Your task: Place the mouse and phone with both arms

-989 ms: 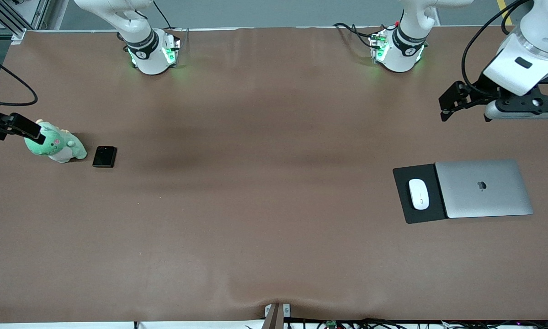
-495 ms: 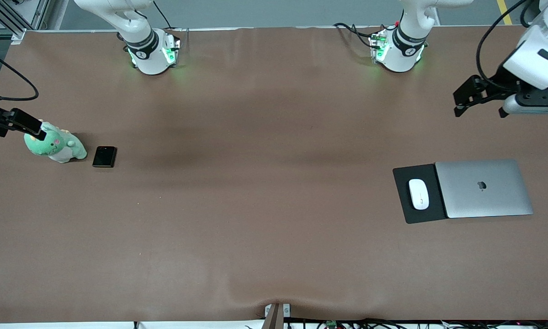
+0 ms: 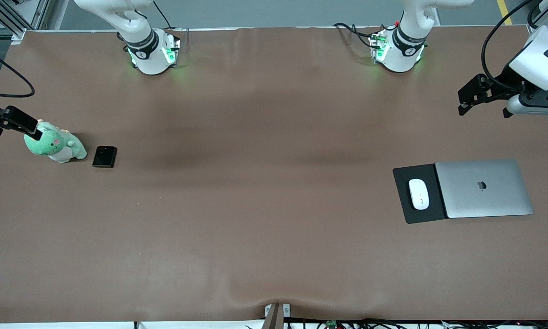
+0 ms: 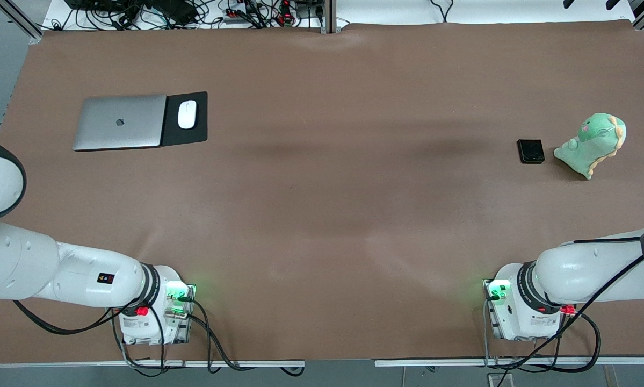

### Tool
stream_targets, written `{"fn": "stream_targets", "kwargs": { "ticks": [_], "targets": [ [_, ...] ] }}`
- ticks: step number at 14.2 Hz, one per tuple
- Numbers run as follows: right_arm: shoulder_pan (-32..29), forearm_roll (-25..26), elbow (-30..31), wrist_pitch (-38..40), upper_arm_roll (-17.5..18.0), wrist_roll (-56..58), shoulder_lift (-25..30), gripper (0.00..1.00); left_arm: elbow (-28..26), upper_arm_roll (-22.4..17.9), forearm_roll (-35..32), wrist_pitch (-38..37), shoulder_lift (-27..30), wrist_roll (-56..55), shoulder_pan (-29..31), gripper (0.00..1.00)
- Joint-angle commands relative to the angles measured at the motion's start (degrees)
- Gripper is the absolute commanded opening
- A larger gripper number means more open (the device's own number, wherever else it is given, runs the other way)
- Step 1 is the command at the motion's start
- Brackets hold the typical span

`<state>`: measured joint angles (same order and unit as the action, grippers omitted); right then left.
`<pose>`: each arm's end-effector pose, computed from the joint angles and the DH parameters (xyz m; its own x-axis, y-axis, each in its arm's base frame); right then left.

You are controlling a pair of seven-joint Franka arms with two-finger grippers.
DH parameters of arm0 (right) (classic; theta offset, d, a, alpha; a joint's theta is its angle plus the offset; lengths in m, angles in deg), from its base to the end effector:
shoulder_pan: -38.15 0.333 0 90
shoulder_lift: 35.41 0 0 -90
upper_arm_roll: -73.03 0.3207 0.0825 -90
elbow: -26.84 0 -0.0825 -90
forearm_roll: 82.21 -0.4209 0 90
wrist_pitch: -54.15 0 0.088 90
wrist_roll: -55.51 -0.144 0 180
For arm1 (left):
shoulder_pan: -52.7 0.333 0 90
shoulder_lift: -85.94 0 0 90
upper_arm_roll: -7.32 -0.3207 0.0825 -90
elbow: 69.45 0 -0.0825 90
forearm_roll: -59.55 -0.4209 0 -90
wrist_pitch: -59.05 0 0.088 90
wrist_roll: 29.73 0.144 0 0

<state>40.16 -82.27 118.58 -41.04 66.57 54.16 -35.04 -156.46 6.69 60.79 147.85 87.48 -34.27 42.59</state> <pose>0.5988 -0.0466 0.5888 0.9927 -0.1010 0.0665 -0.1010 -0.9949 -0.0033 0.5747 -0.0991 0.6327 0.9947 -0.0863 0.0562 -0.0879 -0.9958 0.0264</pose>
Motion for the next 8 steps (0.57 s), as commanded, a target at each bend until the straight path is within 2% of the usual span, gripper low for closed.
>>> {"fn": "stream_targets", "kwargs": {
  "ticks": [1,8],
  "targets": [
    [-0.4,0.4,0.2,0.7,0.4,0.8,1.0,1.00,2.4,-1.1,1.9,-1.6,-0.7,0.8,-0.4,1.00],
    [-0.8,0.4,0.3,2.6,0.4,0.8,1.0,1.00,1.9,-1.1,1.4,-1.6,-1.4,2.7,-1.0,1.00]
  ]
}}
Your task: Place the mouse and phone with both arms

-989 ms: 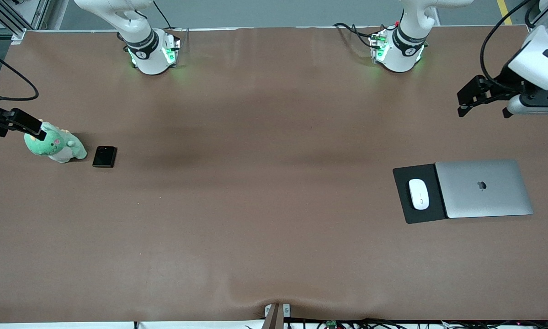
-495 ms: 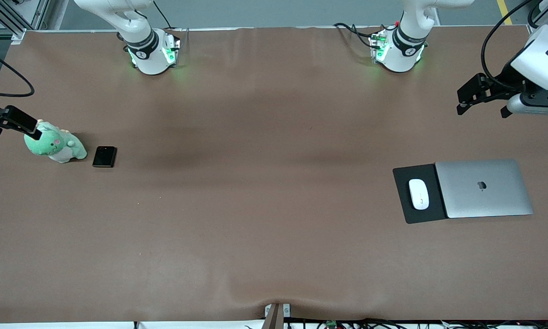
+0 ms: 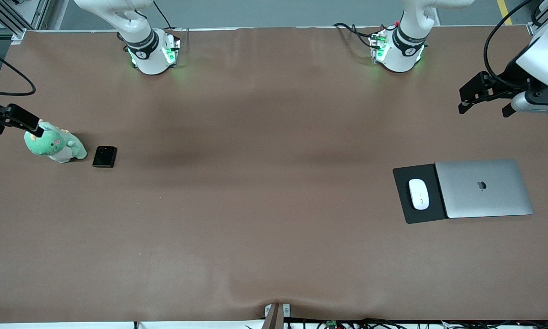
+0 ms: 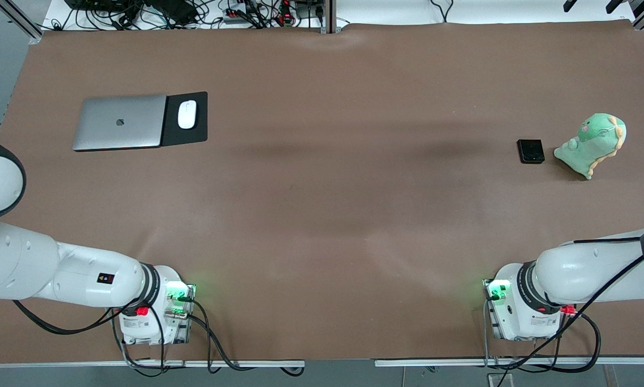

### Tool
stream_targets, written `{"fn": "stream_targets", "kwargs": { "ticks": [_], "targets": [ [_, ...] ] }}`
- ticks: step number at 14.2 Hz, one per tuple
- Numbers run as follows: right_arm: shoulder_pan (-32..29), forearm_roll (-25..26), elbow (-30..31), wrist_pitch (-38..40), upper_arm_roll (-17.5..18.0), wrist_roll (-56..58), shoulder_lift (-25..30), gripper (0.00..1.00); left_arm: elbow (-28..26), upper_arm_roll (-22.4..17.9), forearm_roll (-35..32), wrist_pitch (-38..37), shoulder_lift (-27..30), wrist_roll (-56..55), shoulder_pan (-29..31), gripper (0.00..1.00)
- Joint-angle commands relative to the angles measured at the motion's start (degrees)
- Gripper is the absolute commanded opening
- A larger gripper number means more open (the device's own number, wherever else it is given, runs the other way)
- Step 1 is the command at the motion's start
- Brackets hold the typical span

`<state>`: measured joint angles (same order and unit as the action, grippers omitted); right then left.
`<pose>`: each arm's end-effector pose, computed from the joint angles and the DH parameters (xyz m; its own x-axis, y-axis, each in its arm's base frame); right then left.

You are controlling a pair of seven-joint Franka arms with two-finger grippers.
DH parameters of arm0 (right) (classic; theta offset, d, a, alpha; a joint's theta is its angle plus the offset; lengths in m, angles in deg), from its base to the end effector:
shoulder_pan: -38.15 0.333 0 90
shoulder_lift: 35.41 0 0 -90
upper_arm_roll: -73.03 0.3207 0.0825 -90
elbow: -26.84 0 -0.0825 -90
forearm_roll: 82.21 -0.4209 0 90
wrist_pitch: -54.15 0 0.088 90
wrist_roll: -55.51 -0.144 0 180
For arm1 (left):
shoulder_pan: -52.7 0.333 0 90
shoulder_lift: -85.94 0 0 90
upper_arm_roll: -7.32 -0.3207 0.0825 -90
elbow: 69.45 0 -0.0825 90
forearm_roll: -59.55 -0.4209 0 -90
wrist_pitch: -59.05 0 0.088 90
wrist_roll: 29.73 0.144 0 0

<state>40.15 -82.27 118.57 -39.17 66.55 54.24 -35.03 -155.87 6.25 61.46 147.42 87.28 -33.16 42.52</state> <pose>0.5942 -0.0466 0.5859 0.9944 -0.1002 0.0343 -0.1002 -0.9950 -0.0026 0.5753 -0.0971 0.6352 0.9935 -0.0997 0.0553 -0.1018 -0.9941 0.0370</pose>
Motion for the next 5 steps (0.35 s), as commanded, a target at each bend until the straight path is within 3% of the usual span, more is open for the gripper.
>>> {"fn": "stream_targets", "kwargs": {
  "ticks": [1,5],
  "targets": [
    [-0.8,0.4,0.3,0.7,0.4,0.7,1.0,1.00,1.4,-0.7,0.8,-1.2,-1.8,1.7,-0.6,1.00],
    [-0.8,0.3,0.4,0.4,0.4,0.7,1.0,1.00,1.5,-1.0,0.6,-1.2,-1.9,1.8,-0.2,1.00]
  ]
}}
